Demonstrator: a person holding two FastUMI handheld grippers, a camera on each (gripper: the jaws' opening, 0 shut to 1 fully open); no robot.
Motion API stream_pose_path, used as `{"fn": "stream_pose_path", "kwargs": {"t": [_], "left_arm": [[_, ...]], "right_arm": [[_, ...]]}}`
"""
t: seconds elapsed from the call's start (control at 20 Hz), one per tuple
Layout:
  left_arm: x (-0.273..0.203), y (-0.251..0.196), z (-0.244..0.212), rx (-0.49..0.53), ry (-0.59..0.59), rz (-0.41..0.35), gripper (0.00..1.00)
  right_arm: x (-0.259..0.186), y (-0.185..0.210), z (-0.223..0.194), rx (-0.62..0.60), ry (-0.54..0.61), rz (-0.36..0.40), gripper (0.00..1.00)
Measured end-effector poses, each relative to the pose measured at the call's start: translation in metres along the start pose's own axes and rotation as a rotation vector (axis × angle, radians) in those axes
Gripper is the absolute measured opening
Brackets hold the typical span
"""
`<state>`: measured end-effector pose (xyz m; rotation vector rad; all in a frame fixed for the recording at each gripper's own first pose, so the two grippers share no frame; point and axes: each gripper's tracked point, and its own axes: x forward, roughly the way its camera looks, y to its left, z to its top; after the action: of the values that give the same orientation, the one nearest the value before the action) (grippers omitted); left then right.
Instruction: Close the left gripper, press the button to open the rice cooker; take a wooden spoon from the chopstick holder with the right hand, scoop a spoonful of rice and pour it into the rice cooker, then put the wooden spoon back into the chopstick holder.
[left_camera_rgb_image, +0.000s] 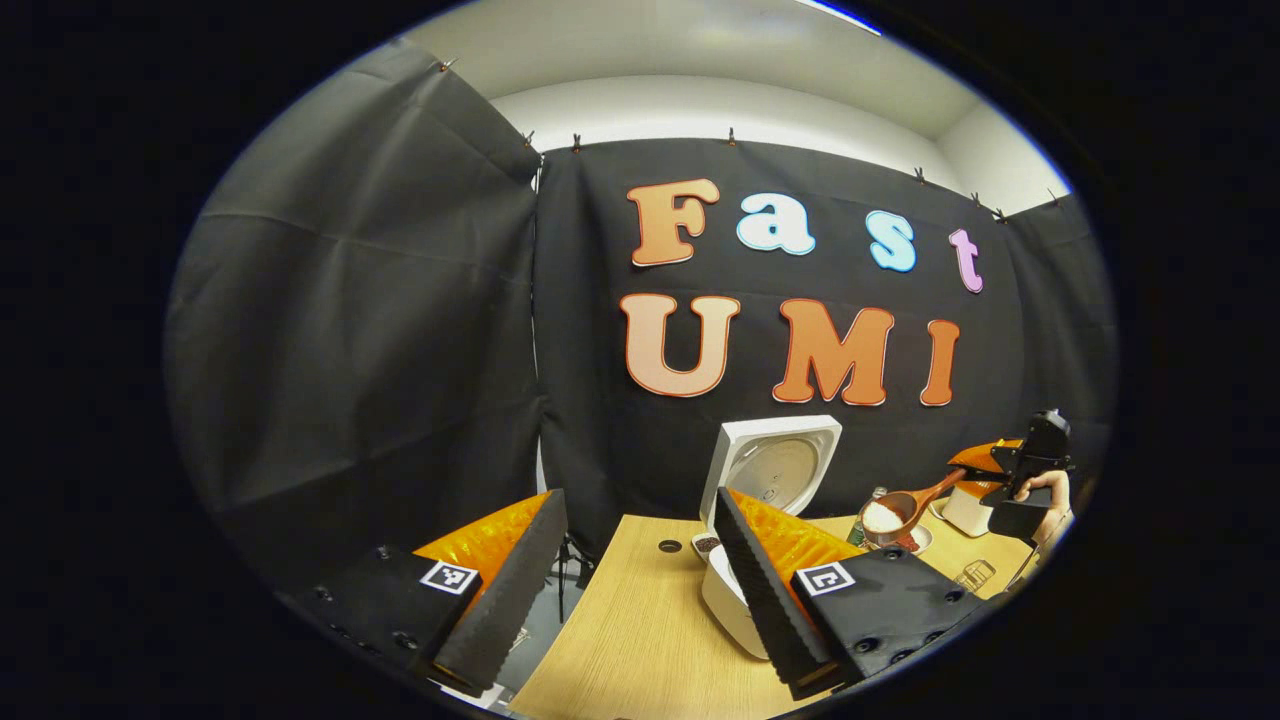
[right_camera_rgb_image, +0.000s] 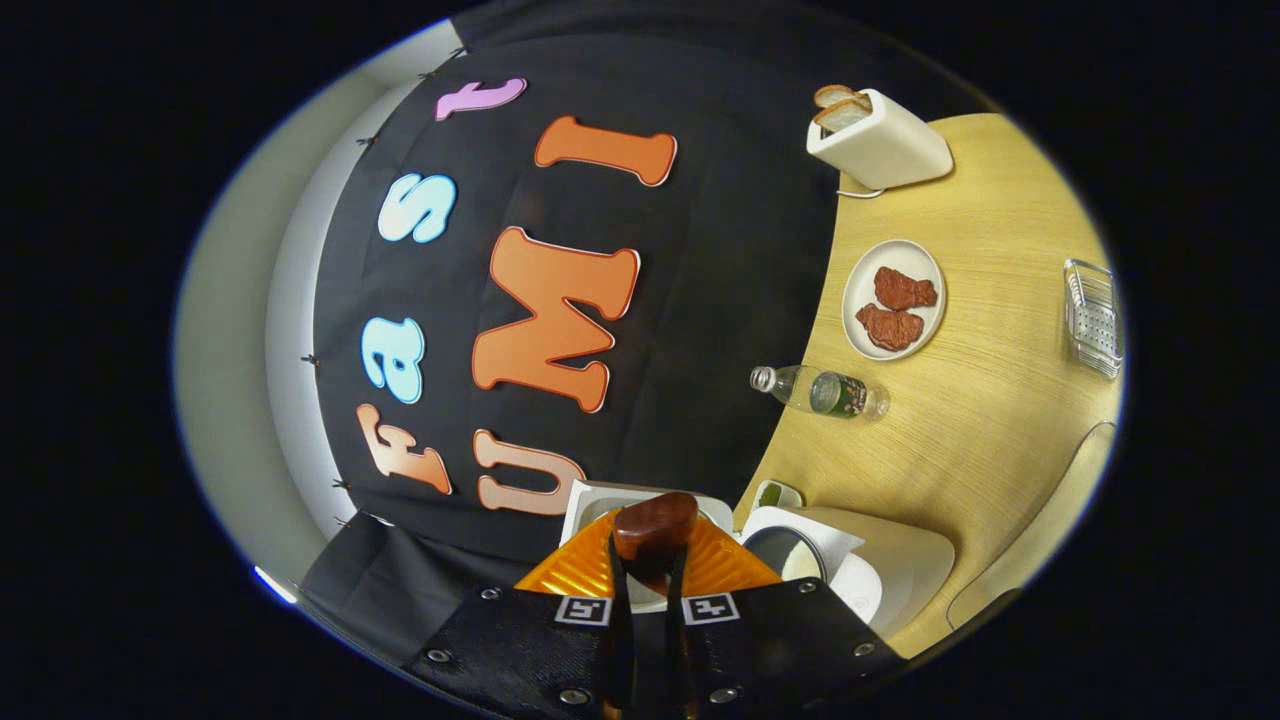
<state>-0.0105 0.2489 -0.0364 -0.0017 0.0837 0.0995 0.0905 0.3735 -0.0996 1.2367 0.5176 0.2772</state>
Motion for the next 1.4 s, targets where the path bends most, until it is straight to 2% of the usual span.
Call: {"fn": "stream_pose_path", "kwargs": {"t": [0.45, 0.55, 0.8, 1.4], "left_arm": [[0.011, 0.024, -0.008, -0.008, 0.021, 0.032, 0.97], [0.015, 0.026, -0.008, -0.008, 0.024, 0.032, 1.0], [0.02, 0.028, -0.011, -0.008, 0.027, 0.027, 1.0], [0.02, 0.024, -0.008, -0.011, 0.017, 0.012, 1.0]], "right_arm": [[0.036, 0.022, -0.013, -0.252, -0.036, -0.028, 0.11], [0.04, 0.027, -0.016, -0.288, -0.04, -0.026, 0.12], [0.046, 0.037, -0.019, -0.362, -0.052, -0.019, 0.11], [0.045, 0.05, -0.021, -0.454, -0.059, -0.007, 0.12]]}}
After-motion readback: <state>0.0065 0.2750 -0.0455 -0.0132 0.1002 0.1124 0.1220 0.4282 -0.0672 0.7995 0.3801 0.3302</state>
